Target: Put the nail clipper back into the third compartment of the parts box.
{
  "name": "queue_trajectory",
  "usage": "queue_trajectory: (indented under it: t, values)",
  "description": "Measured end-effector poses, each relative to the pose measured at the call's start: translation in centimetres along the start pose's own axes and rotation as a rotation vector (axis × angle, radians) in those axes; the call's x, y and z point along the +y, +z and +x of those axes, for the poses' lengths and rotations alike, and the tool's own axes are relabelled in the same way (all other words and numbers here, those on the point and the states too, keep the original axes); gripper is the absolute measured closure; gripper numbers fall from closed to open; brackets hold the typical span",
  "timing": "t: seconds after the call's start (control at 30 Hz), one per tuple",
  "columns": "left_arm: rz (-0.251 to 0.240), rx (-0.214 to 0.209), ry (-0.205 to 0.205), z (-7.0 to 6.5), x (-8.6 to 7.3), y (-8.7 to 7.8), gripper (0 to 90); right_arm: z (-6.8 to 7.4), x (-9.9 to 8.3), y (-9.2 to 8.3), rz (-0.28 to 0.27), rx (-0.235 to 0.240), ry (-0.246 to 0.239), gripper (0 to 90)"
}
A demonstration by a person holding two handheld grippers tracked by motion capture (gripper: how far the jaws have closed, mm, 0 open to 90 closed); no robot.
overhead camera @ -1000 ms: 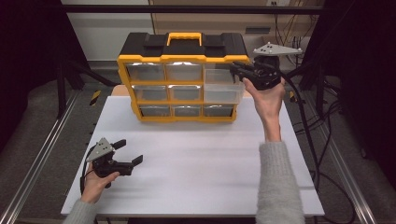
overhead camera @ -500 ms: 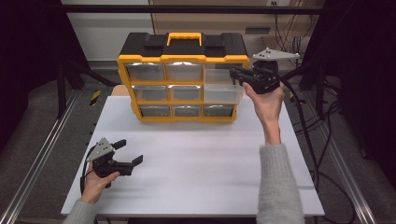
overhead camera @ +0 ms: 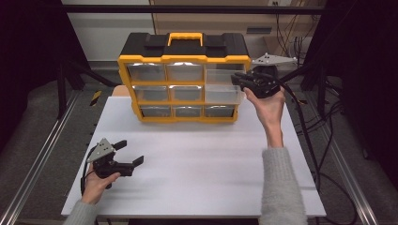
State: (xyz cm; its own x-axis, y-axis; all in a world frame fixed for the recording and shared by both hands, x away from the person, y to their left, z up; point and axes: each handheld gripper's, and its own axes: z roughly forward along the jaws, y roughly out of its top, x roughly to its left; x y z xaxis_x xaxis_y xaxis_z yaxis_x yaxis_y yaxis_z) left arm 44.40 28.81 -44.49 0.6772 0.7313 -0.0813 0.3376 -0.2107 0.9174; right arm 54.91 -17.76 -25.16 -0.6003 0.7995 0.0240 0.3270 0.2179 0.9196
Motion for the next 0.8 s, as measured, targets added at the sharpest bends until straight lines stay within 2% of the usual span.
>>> queue_trajectory:
  t: [0.13, 0.17, 0.27, 0.4, 0.57, 0.63, 0.67, 0.7, 0.8]
  values:
    - [0.003, 0.000, 0.001, 0.0, 0.0, 0.0, 3.2, 0.0, 0.0, 0.0, 0.004, -0.004, 0.001, 77.6]
    - [0.002, 0.000, 0.000, 0.0, 0.0, 0.0, 3.2, 0.0, 0.0, 0.0, -0.001, -0.010, 0.000, 74.2]
    - [0.001, 0.000, 0.000, 0.0, 0.0, 0.0, 3.2, -0.1, 0.1, -0.2, -0.015, -0.006, 0.008, 72.4]
    - [0.001, 0.000, -0.001, 0.0, 0.0, 0.0, 3.2, -0.1, 0.3, -0.7, -0.051, -0.015, 0.009, 65.5]
    - [0.000, 0.000, -0.001, 0.0, 0.0, 0.0, 3.2, 0.1, 0.4, -1.4, -0.090, -0.030, -0.002, 51.8]
    - [0.001, 0.000, -0.001, 0.0, 0.0, 0.0, 3.2, 0.3, 0.4, -1.7, -0.110, -0.030, -0.004, 43.7]
    - [0.001, 0.000, 0.000, 0.0, 0.0, 0.0, 3.2, 0.5, 0.4, -1.9, -0.127, -0.031, -0.007, 36.2]
    - [0.001, 0.000, 0.000, 0.0, 0.0, 0.0, 3.2, 0.5, 0.4, -1.9, -0.127, -0.031, -0.007, 36.2]
    - [0.001, 0.001, -0.002, 0.0, 0.0, 0.0, 3.1, 0.8, 0.3, -2.3, -0.164, -0.038, -0.013, 24.6]
